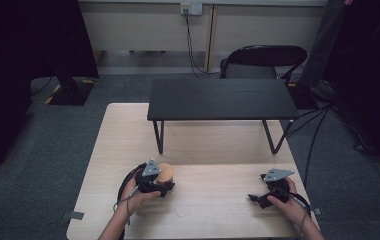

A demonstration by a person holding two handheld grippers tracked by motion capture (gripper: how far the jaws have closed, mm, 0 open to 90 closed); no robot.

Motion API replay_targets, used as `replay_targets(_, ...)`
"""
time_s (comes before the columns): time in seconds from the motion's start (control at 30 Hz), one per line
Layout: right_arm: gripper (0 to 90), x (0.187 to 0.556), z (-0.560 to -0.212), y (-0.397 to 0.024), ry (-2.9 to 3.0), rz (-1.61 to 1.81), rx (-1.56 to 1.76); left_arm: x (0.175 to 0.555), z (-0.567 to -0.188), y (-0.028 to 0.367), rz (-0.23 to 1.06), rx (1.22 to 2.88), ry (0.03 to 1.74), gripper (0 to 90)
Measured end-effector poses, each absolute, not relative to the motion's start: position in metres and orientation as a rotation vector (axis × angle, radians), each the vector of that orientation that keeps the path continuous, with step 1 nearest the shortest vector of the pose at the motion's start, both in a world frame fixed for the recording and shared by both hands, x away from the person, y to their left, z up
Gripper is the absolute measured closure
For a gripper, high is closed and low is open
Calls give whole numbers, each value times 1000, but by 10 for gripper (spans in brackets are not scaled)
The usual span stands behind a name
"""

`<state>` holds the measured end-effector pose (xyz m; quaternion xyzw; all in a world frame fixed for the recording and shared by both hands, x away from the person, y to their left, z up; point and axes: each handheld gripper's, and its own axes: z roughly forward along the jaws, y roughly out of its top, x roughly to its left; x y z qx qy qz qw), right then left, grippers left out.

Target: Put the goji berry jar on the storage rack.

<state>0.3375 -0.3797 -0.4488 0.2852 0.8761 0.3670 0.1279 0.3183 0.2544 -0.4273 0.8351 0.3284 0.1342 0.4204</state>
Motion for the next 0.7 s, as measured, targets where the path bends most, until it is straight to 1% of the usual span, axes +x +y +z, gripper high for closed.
replay_targets(0.33, 0, 338, -449, -380, 2549, 1068, 829, 323, -392, 256, 354, 2104, 778, 255)
replay_targets(0.5, 0, 337, -449, -380, 2549, 1068, 830, 330, -370, 250, 347, 2103, 749, 256)
replay_targets(0.53, 0, 337, -449, -380, 2549, 1068, 830, 333, -361, 246, 348, 2111, 737, 256)
replay_targets(0.7, 0, 338, -449, -380, 2549, 1068, 829, 342, -343, 240, 337, 2117, 703, 255)
